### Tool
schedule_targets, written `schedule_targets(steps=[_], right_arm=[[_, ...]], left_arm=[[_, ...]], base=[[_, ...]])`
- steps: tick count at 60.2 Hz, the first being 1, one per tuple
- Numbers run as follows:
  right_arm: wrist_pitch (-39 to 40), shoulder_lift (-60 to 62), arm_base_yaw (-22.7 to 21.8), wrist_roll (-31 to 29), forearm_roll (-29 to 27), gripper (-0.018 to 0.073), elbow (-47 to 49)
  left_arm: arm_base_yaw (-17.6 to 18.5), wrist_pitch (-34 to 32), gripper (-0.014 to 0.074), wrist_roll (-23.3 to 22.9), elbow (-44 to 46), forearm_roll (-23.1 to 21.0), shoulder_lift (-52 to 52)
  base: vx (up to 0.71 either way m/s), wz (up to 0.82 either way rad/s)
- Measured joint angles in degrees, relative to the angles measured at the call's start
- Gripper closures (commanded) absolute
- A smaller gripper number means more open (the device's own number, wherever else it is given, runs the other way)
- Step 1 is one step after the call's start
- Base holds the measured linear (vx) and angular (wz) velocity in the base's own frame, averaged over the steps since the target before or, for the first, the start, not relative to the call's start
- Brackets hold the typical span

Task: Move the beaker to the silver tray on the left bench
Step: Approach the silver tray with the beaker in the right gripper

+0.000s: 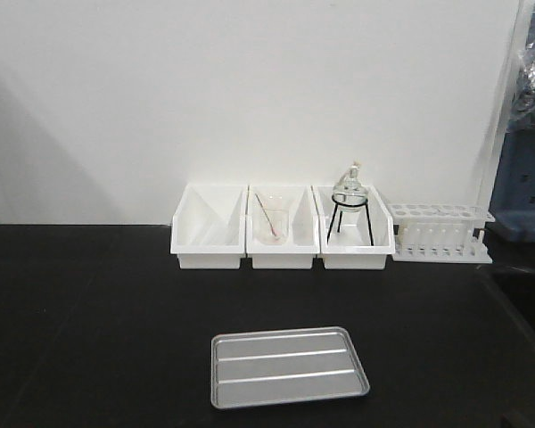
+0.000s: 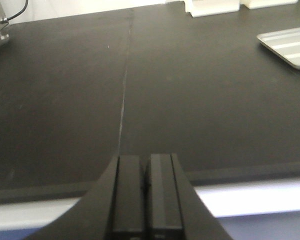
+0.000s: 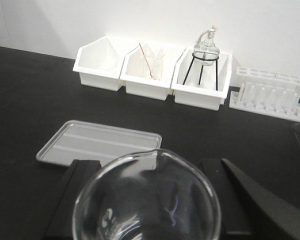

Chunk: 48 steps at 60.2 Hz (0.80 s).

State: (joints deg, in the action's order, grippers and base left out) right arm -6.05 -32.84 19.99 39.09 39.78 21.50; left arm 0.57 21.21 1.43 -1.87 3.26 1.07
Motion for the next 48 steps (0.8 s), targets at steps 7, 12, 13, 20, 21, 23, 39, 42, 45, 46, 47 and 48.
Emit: schedule_targets(steps=[7,12,13,20,21,23,39,42,45,46,47,48], right_arm=[[0.00,0.00,0.00,0.00,0.00,0.0571,0.00],[0.00,0.00,0.00,0.00,0.00,0.0571,0.00],[0.00,0.00,0.00,0.00,0.00,0.0571,0.00],[0.00,0.00,0.00,0.00,0.00,0.0571,0.00],[0.00,0.00,0.00,0.00,0.00,0.0571,0.00],[0.00,0.00,0.00,0.00,0.00,0.0571,0.00],[0.00,0.00,0.00,0.00,0.00,0.0571,0.00],[0.00,0.00,0.00,0.00,0.00,0.0571,0.00],[0.00,0.00,0.00,0.00,0.00,0.0571,0.00],[0.00,0.00,0.00,0.00,0.00,0.0571,0.00],[0.00,0.00,0.00,0.00,0.00,0.0571,0.00],[0.00,0.00,0.00,0.00,0.00,0.0571,0.00]], left_arm=[[0.00,0.00,0.0595,0.00,0.00,0.00,0.00],[0.00,0.00,0.0595,0.00,0.00,0.00,0.00],[0.00,0.00,0.0595,0.00,0.00,0.00,0.00],[0.00,0.00,0.0595,0.00,0.00,0.00,0.00],[0.00,0.00,0.0595,0.00,0.00,0.00,0.00],[0.00,0.00,0.0595,0.00,0.00,0.00,0.00],[0.00,0.00,0.0595,0.00,0.00,0.00,0.00],[0.00,0.00,0.0595,0.00,0.00,0.00,0.00],[0.00,0.00,0.0595,0.00,0.00,0.00,0.00],[0.00,0.00,0.0595,0.00,0.00,0.00,0.00],[0.00,0.00,0.0595,0.00,0.00,0.00,0.00],[0.00,0.00,0.0595,0.00,0.00,0.00,0.00]], base=[[0.38,0.02],[0.33,-0.01],[0.30,-0.02],[0.26,-0.03],[0.22,-0.05],[0.20,-0.05],[0.12,-0.04],[0.07,-0.02],[0.05,-0.01],[0.04,0.00],[0.04,-0.01],[0.04,-0.01]])
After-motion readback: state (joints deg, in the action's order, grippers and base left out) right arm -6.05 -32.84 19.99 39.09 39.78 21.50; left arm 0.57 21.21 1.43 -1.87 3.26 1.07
